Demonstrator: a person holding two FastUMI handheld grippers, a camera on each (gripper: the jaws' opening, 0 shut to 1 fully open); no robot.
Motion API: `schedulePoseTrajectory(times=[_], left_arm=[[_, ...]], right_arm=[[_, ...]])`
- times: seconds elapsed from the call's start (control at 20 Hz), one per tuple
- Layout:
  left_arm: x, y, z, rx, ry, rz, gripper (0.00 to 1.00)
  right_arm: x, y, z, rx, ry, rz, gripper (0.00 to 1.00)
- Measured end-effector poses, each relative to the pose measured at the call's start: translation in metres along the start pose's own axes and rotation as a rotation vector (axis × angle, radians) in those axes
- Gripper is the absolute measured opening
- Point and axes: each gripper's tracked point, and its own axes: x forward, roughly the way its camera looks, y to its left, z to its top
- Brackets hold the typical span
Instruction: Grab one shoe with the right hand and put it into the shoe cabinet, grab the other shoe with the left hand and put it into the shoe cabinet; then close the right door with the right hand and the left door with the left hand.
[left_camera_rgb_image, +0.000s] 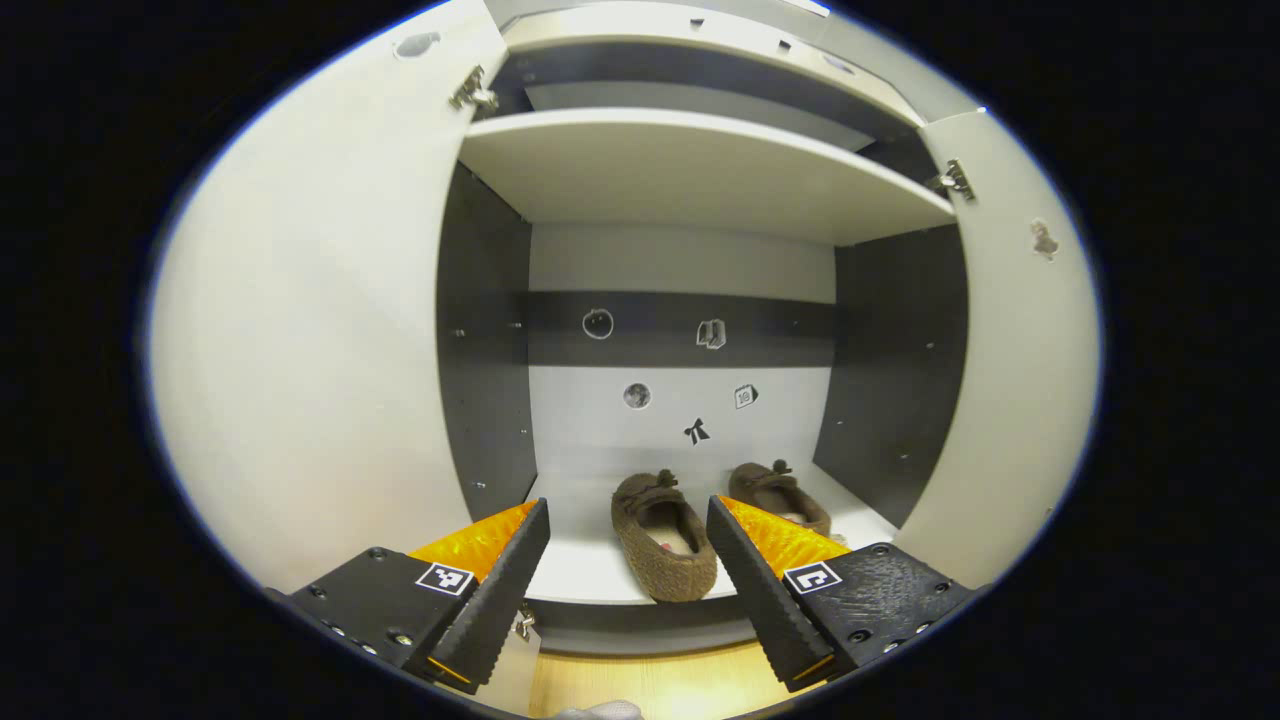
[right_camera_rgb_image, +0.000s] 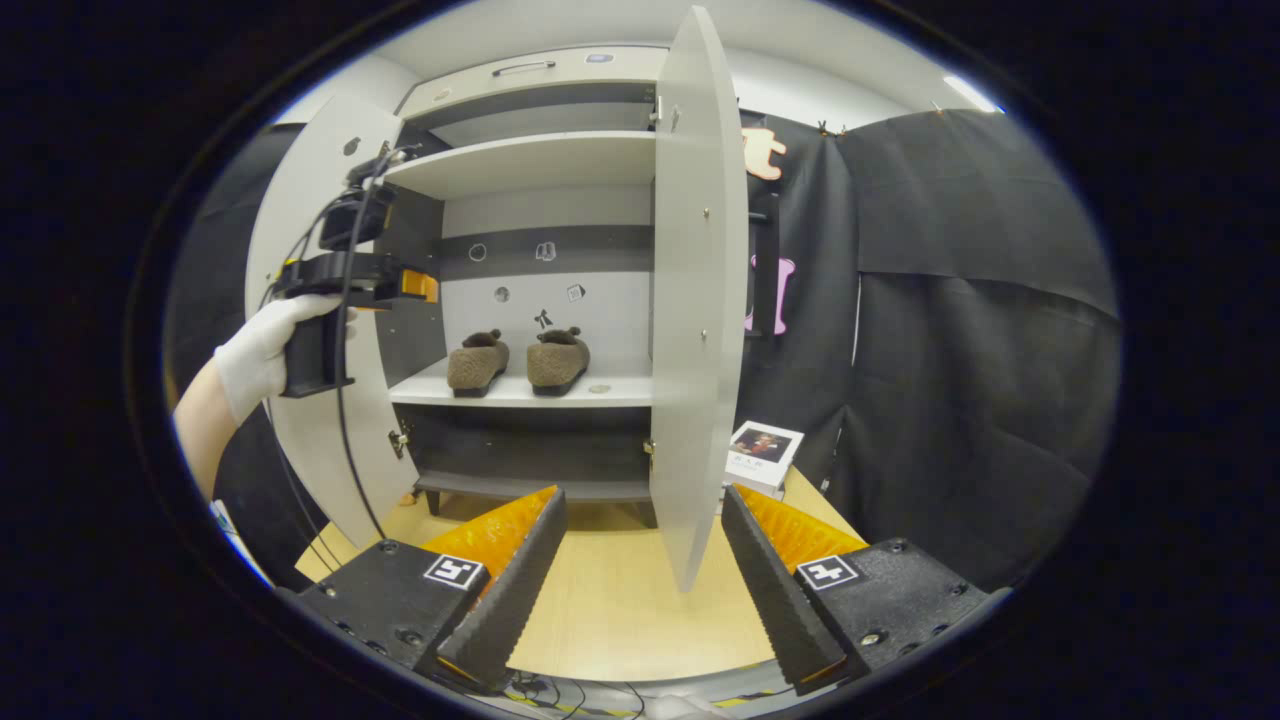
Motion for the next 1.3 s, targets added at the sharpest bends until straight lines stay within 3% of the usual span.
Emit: schedulePoseTrajectory(times=[0.35, 0.6, 0.65, 0.75, 1.1, 1.3], left_arm=[[-0.108, -0.013, -0.017, 0.059, -0.084, -0.028, 0.97], [-0.174, 0.006, -0.048, 0.079, -0.093, 0.021, 0.96], [-0.185, 0.009, -0.053, 0.077, -0.096, 0.03, 1.0], [-0.205, 0.01, -0.067, 0.091, -0.105, 0.04, 0.96], [-0.233, -0.004, -0.099, 0.027, -0.042, 0.015, 0.96], [-0.231, -0.005, -0.093, 0.02, -0.057, 0.023, 0.96]], right_arm=[[-0.004, 0.007, 0.02, 0.001, -0.063, 0.028, 0.99], [-0.008, 0.014, 0.021, 0.004, -0.072, 0.049, 0.99], [-0.01, 0.016, 0.02, 0.001, -0.071, 0.054, 0.99], [-0.012, 0.019, 0.02, -0.007, -0.074, 0.059, 0.99], [-0.017, 0.018, 0.023, -0.013, -0.076, 0.061, 0.99], [-0.013, -0.018, 0.047, -0.009, -0.118, 0.018, 0.99]])
